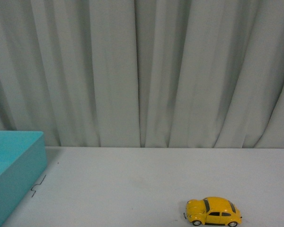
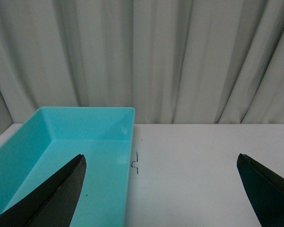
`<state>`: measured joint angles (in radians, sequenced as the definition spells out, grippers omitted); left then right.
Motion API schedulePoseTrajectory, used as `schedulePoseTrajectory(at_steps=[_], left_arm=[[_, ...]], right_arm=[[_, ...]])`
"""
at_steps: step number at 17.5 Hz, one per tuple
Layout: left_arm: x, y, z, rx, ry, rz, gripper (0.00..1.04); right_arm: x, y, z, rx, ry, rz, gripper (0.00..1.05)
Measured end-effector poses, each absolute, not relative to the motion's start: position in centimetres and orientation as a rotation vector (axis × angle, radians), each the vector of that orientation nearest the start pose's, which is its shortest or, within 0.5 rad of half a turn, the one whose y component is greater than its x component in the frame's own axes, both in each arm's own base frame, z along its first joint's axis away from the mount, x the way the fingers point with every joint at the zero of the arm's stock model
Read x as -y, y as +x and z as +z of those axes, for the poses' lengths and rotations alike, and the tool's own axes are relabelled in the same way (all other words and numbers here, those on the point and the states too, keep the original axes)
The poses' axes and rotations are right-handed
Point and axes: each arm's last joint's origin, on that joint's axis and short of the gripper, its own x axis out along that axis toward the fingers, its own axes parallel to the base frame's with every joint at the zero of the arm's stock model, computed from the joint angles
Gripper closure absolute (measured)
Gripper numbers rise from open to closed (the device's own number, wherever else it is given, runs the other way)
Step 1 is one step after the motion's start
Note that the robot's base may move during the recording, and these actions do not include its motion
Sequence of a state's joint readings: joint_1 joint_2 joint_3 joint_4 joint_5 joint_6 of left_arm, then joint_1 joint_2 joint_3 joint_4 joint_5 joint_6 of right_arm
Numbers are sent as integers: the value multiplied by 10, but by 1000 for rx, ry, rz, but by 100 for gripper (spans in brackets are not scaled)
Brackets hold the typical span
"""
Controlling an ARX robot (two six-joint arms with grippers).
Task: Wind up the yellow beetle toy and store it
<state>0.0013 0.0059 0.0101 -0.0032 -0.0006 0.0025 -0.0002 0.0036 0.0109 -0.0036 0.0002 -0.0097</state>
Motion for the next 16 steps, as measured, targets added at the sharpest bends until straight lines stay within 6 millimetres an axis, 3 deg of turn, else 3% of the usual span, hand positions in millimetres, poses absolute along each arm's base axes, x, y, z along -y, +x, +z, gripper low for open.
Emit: schedulePoseTrajectory(at_steps=[16], left_arm=[[0,97,166,1,2,2,7]], right_arm=[[0,97,167,4,-10,0,7]])
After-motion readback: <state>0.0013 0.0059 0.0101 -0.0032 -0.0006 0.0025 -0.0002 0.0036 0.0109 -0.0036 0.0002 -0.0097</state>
